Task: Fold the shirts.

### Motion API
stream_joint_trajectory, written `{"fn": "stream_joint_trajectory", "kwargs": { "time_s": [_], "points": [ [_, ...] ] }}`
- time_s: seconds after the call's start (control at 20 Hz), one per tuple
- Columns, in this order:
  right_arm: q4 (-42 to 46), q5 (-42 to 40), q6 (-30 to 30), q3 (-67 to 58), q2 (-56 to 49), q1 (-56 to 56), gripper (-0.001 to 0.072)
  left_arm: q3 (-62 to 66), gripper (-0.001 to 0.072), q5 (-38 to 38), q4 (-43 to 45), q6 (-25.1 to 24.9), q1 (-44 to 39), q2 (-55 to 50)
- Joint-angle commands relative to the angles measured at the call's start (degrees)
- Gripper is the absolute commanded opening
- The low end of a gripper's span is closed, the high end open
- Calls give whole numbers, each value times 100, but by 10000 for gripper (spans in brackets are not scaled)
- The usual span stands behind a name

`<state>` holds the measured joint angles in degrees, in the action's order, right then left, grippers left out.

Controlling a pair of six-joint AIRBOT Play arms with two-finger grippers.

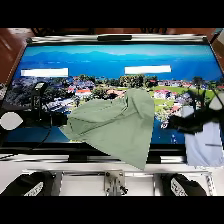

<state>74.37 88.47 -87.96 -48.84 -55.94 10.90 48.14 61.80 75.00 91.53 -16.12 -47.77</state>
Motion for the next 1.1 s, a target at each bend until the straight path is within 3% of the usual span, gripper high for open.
{"fn": "stream_joint_trajectory", "kwargs": {
  "time_s": [0.0, 0.1, 0.25, 0.55, 0.8, 0.95, 1.0, 1.05],
  "points": [
    [-1368, -282, 162, 2146, 699, 535, 685, 42, 36, 37, 2, -85, 4, 2],
    [-1947, -791, 310, 2885, 682, 535, 684, 42, 36, 39, 0, -83, 2, 2],
    [-1945, -1285, 212, 3320, 682, 535, 674, 42, 36, 42, 0, -83, 2, 0],
    [-1969, -1410, 149, 3362, 590, 431, 675, 42, 37, 37, 2, -81, 4, -11],
    [-2575, -2444, -74, 3359, -205, -1322, 674, 42, 37, 50, 0, -81, 2, -7],
    [-3230, -3025, -74, 3359, -520, -1727, 673, 42, 36, 136, 2, -81, 4, -7],
    [-3486, -3276, -70, 3359, -544, -1803, 610, 42, 36, 125, 2, -81, 2, -7],
    [-3773, -3550, -44, 3353, -542, -1871, 452, 42, 36, 125, 2, -81, 4, -9]
  ]
}}
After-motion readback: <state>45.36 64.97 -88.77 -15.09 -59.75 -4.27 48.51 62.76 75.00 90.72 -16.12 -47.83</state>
